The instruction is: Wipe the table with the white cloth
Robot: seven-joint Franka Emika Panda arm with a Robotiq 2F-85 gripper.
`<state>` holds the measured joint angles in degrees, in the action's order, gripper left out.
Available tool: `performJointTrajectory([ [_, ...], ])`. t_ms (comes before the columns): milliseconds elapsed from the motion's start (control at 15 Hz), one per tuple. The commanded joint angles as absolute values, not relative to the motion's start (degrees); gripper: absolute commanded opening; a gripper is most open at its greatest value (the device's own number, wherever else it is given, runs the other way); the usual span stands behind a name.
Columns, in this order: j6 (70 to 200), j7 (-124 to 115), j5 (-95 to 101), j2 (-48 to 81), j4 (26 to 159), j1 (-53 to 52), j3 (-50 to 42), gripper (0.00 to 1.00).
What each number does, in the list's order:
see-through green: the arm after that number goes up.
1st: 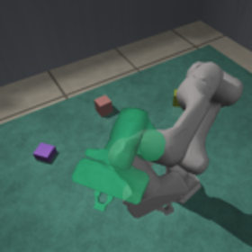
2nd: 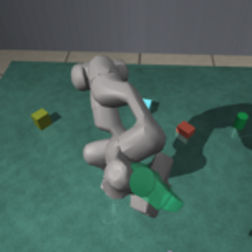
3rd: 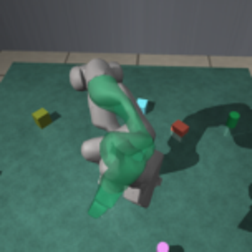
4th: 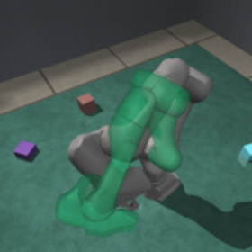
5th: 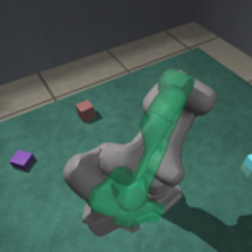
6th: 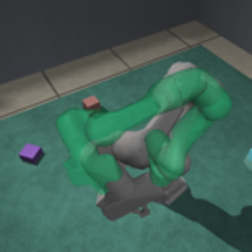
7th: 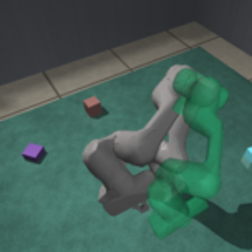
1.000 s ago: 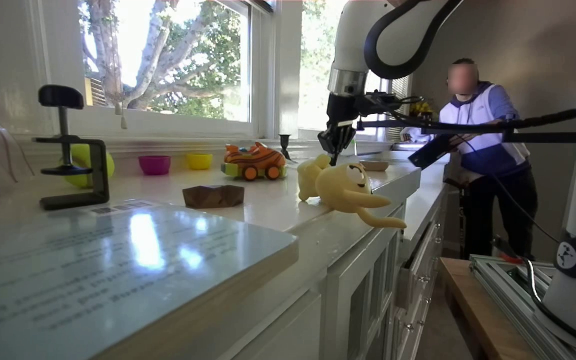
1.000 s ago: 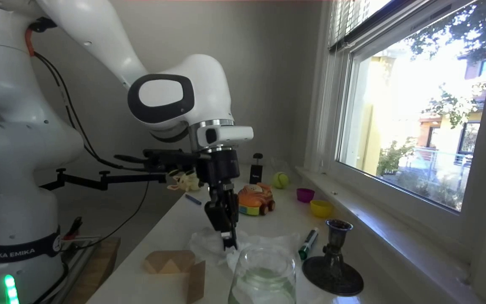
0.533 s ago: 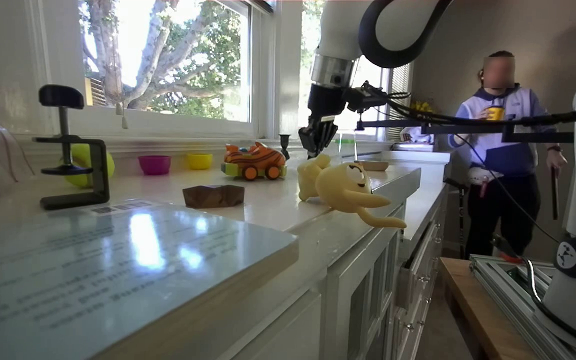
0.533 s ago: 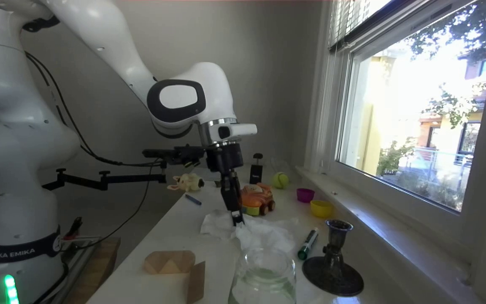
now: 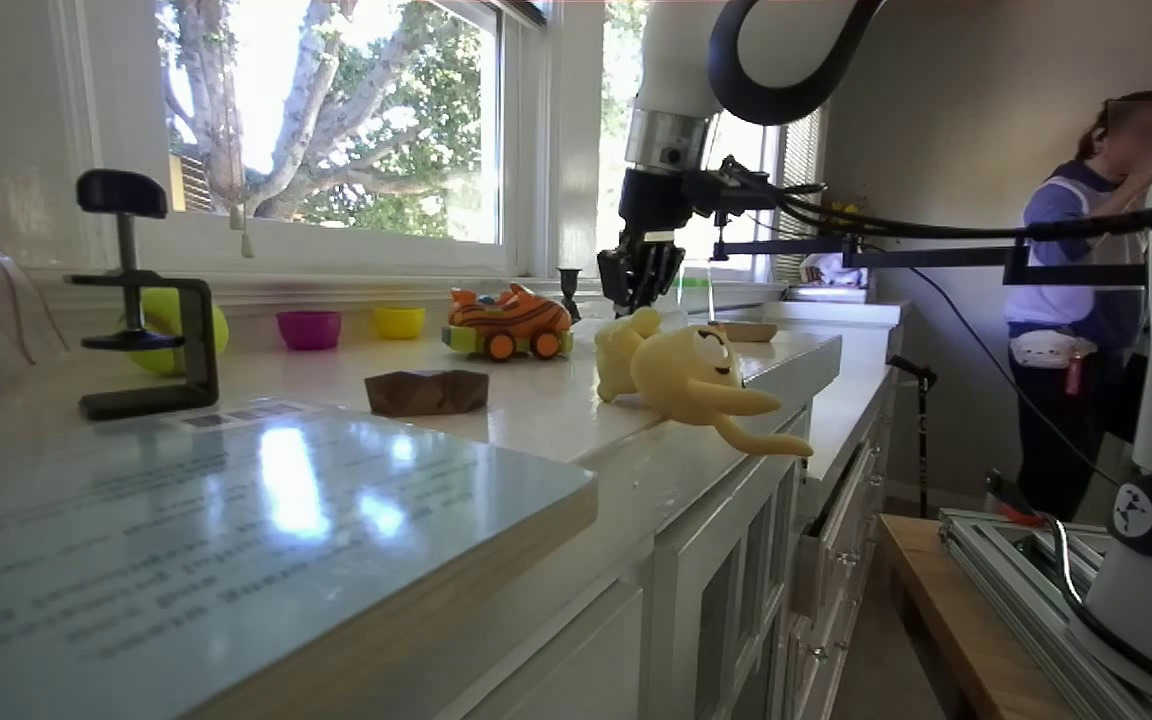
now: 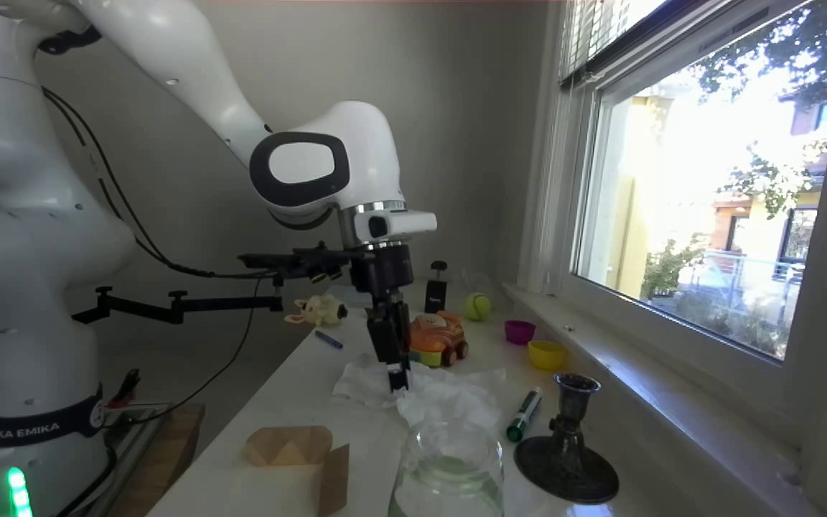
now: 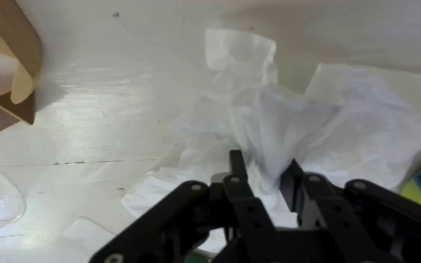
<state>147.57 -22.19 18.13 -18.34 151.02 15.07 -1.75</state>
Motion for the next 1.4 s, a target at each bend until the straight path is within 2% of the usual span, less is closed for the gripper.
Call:
performJointTrajectory([
  [0,142.3,-20.3,14.8,-20.5,148.9,14.5,-2.5,0.62],
  [267,136.1,-14.7,9.0,-21.7,145.7,11.8,-4.5,0.90],
  [400,132.2,-9.2,3.7,-22.3,144.1,9.6,-6.1,0.99],
  [933,112.8,3.8,-7.0,-23.3,138.4,5.7,-9.1,1.00],
  [1333,114.9,1.5,-4.4,-22.8,139.0,6.6,-7.5,1.00],
])
